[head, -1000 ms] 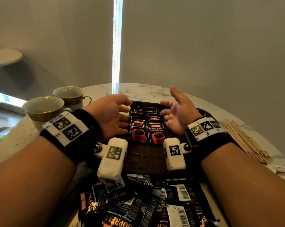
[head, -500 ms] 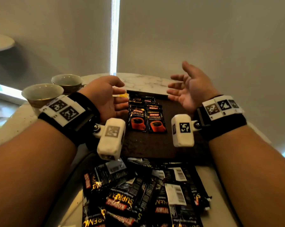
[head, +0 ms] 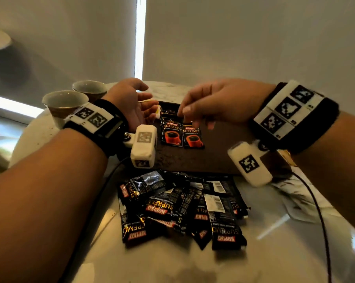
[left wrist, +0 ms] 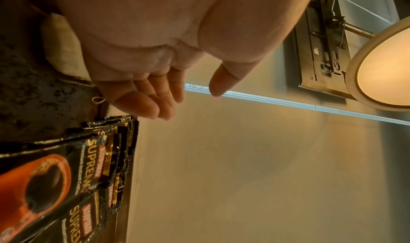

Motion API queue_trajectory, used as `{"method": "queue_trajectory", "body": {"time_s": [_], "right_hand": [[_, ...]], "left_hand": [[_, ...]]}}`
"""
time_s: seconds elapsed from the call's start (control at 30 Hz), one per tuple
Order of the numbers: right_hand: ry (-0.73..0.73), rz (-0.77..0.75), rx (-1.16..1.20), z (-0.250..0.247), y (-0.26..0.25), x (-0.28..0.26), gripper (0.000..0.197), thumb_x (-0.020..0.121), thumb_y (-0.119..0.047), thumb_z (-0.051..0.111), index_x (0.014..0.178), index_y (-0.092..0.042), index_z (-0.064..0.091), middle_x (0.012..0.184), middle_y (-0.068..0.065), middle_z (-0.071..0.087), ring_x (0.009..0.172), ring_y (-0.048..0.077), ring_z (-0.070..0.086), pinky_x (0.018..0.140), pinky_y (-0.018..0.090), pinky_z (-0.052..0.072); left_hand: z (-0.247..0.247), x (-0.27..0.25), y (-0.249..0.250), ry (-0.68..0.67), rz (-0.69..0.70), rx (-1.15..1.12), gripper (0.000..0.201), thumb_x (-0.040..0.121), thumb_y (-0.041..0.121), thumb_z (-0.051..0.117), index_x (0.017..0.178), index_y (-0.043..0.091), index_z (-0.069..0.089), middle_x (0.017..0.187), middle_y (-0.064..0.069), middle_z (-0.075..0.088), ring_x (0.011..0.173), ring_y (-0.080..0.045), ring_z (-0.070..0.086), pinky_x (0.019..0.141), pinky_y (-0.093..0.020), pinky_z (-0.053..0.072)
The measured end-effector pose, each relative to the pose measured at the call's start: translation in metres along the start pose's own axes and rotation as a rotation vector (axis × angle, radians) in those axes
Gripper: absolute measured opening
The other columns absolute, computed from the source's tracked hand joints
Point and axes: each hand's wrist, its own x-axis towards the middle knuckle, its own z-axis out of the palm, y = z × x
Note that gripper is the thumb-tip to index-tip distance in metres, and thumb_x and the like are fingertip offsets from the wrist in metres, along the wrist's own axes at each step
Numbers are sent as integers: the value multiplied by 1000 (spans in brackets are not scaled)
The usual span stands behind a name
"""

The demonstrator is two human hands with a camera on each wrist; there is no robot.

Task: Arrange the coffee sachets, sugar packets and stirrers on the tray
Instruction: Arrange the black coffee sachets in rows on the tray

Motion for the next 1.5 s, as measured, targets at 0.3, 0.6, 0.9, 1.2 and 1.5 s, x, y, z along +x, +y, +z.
{"method": "queue_trajectory", "body": {"time_s": [0.3, 0.6, 0.9, 1.2, 1.5], "right_hand": [[-265, 72, -552, 49, -25, -65, 86, 44, -69, 84, 118, -42, 49, 114, -22, 47, 100, 2, 53, 86, 25, 53], [-228, -206, -824, 102, -17, -59, 60, 67, -55, 83, 111, -33, 48, 110, -11, 47, 97, 11, 52, 82, 32, 54], [33, -248, -646, 72, -6, -68, 13, 86, -27, 69, 99, -28, 68, 85, -13, 61, 79, 6, 59, 70, 27, 53], [190, -250, -399, 50, 7, -71, 13, 82, -25, 78, 87, -32, 67, 80, -10, 67, 75, 9, 65, 68, 26, 57], [624, -345, -241, -2, -8, -54, 21, 69, -31, 71, 85, -19, 68, 80, 3, 71, 77, 24, 68, 71, 44, 56]], "left_hand": [[5, -7, -7, 5, 2, -15, 18, 95, 28, 45, 104, 14, 53, 88, -6, 60, 69, -16, 55, 61, -28, 43], [-3, -8, -7, 35, 25, -36, 30, 94, 28, 48, 116, 11, 58, 95, -6, 61, 70, -15, 56, 60, -29, 48], [-5, -9, -3, 3, 3, -45, 36, 95, 31, 47, 124, 11, 57, 99, -7, 62, 73, -16, 56, 62, -29, 48], [-4, -10, -1, -30, -6, -46, 39, 97, 33, 47, 127, 10, 56, 106, -9, 63, 76, -16, 57, 64, -29, 48], [7, -20, 5, -257, -82, -53, 49, 96, 45, 47, 123, 4, 55, 89, -9, 63, 61, -14, 53, 49, -25, 44]]}}
